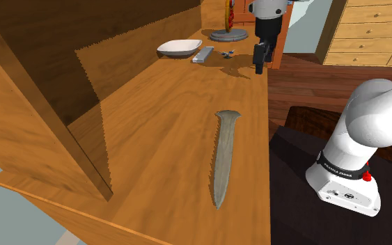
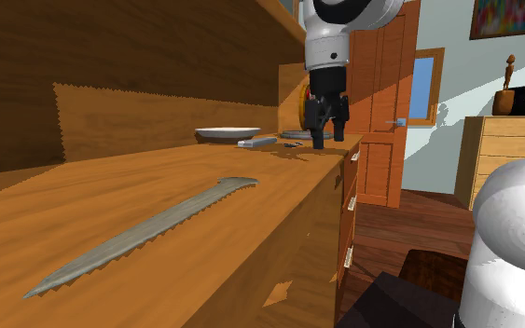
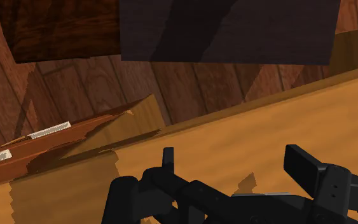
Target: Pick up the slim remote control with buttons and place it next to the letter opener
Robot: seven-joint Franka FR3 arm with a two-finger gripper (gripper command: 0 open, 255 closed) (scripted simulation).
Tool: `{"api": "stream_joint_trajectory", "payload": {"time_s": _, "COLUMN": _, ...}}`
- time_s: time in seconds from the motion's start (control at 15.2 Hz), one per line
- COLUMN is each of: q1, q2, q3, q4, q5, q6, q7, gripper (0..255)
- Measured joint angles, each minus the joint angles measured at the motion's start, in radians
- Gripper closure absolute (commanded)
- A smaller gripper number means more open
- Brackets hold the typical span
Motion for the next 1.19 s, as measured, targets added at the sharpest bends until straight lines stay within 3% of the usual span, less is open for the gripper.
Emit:
{"api": "stream_joint_trajectory", "payload": {"time_s": 0.13, "q1": -0.003, "q2": 0.019, "q3": 0.009, "q4": 0.016, "q5": 0.008, "q6": 0.002, "q7": 0.021, "gripper": 0}}
{"api": "stream_joint_trajectory", "payload": {"time_s": 0.46, "q1": -0.040, "q2": 0.203, "q3": 0.058, "q4": 0.154, "q5": 0.053, "q6": 0.043, "q7": 0.210, "gripper": 0}}
{"api": "stream_joint_trajectory", "payload": {"time_s": 1.19, "q1": -0.118, "q2": 0.647, "q3": 0.110, "q4": 0.598, "q5": 0.088, "q6": 0.047, "q7": 0.643, "gripper": 0}}
